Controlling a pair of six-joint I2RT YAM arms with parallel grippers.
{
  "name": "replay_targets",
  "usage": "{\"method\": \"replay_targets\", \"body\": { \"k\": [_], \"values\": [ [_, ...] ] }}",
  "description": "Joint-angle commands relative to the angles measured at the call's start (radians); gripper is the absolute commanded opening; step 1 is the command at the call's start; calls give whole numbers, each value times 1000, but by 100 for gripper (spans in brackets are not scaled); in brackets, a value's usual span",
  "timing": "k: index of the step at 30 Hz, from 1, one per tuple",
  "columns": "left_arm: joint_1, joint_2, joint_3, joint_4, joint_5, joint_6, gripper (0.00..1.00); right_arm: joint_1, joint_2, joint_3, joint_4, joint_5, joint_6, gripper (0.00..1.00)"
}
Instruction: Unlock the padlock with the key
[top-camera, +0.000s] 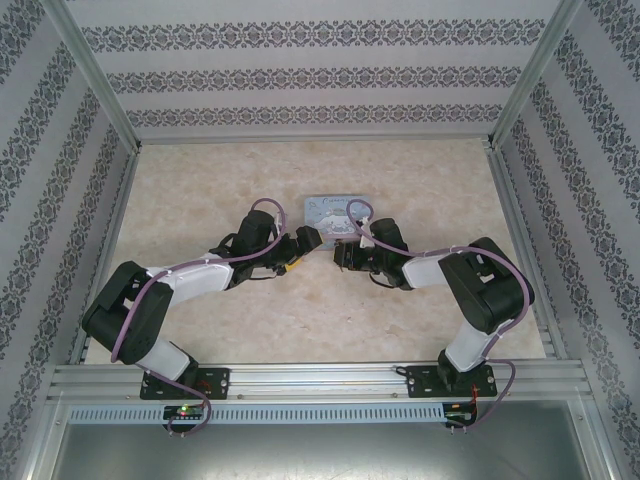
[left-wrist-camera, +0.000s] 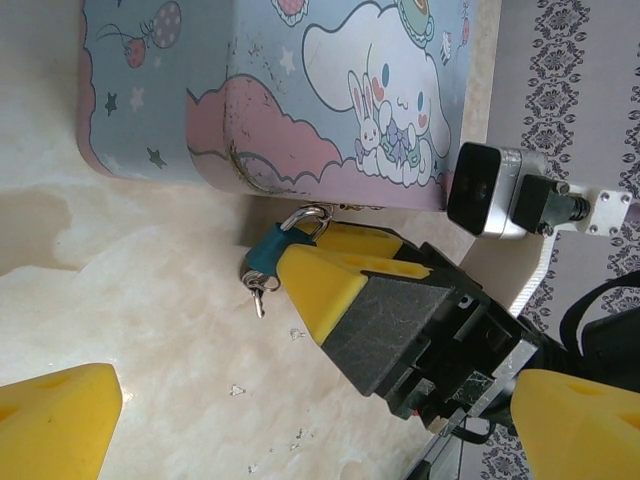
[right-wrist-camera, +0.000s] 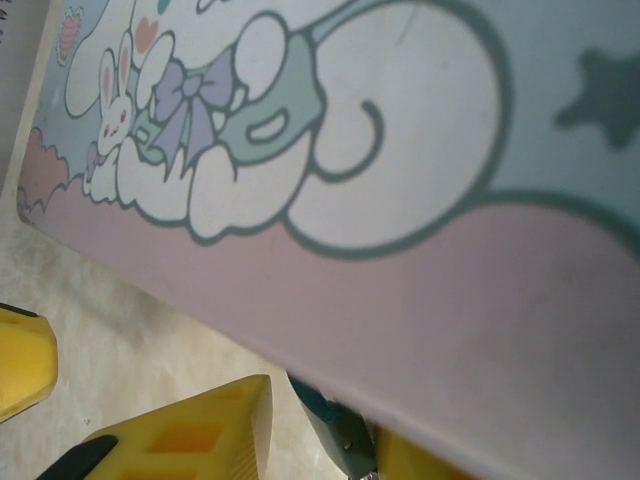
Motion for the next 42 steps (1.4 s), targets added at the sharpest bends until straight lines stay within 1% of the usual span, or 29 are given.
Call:
{"method": "replay_targets", "body": {
  "k": [1,5,17,23,27,31,35,39,42],
  "values": [
    [14,10,-11,32,13,-11,100,16,15,-47,-80,-17,12,30],
    [15,9,-11,33,13,-12,100,19,20,-52,-73,-14,13,25],
    [15,6,-15,28,13,-4,100,6,24,-40,-60,-18,35,0],
    [15,10,-16,31,23,6,100,-5,4,-48,-51,-36,49,0],
    [15,29,-7,21,75,57,100,-21,-23,-51,-40,-82,79,0],
    [15,62,-4,20,146,140,92,-41,-50,-41,-42,-149,103,0],
    [15,89,-17,55,193,213,76,-60,-53,-24,-42,-226,111,0],
    [21,114,-42,143,226,227,65,-77,-41,-15,-33,-285,117,0],
    [23,137,-59,223,252,227,60,-85,-27,-16,-8,-336,129,0]
  ]
}}
